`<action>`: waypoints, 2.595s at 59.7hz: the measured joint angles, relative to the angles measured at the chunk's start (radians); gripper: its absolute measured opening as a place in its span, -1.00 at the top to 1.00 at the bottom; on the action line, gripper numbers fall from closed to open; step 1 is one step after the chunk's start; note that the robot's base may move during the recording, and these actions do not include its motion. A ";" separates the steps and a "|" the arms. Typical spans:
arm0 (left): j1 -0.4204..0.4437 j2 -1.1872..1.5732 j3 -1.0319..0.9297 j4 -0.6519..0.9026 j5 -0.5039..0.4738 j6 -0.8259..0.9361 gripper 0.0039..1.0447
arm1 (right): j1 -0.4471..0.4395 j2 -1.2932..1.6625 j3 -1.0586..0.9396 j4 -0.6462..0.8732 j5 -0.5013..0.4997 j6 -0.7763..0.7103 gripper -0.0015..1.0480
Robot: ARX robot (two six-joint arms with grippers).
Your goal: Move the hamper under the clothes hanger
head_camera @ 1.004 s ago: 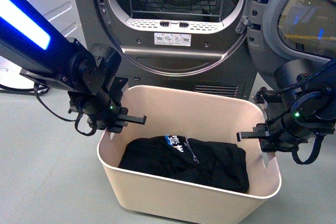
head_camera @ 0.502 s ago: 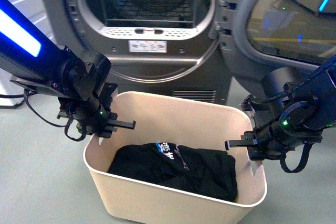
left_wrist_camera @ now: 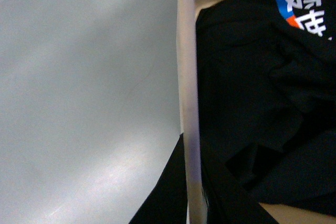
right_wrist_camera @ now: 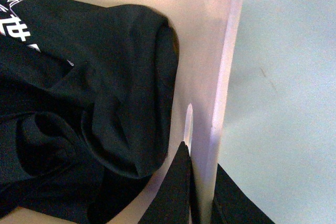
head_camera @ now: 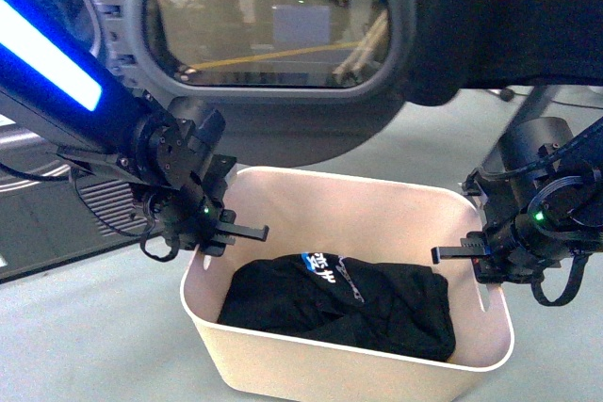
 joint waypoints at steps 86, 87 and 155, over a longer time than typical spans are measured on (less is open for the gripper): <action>-0.005 -0.002 0.001 0.000 0.002 0.000 0.93 | -0.003 -0.006 -0.002 0.000 0.011 0.000 0.94; -0.011 -0.002 0.001 0.000 0.004 0.000 0.93 | -0.006 -0.006 -0.002 0.000 0.014 -0.001 0.94; 0.004 -0.006 0.001 0.000 0.005 0.018 -0.22 | 0.014 -0.006 -0.002 0.000 -0.004 -0.035 0.08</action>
